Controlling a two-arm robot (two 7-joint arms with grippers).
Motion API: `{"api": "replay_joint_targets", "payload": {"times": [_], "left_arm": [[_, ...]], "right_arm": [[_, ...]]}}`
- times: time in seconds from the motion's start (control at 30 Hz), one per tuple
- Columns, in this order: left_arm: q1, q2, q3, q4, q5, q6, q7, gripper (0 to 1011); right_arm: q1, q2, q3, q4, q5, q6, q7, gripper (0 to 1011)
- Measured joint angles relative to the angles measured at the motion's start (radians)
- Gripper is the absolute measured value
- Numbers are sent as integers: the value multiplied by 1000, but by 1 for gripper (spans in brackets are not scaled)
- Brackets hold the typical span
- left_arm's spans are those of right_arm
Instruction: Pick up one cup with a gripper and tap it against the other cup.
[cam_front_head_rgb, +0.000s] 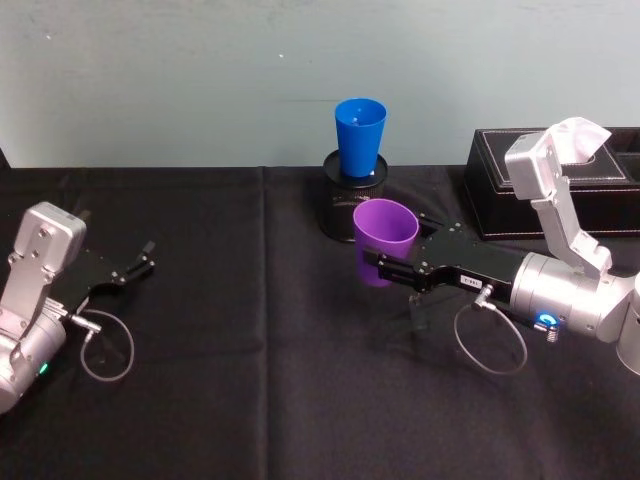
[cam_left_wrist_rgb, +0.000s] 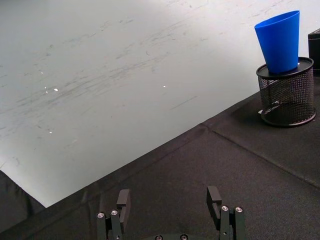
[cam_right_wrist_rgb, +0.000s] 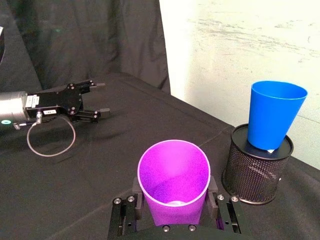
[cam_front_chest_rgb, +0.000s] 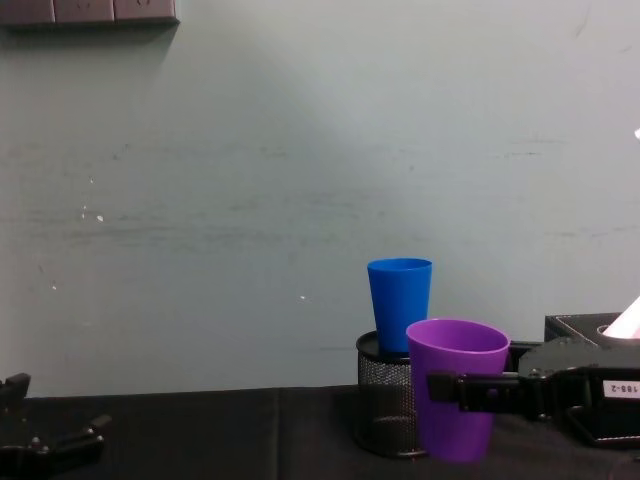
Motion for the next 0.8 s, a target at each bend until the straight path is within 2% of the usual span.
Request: {"api": "replay_joint_targets", "payload": {"times": [0.8], "left_arm": [[0,0,0,0,0,0,0,1000]], "right_arm": [[0,0,0,0,0,0,0,726]]}}
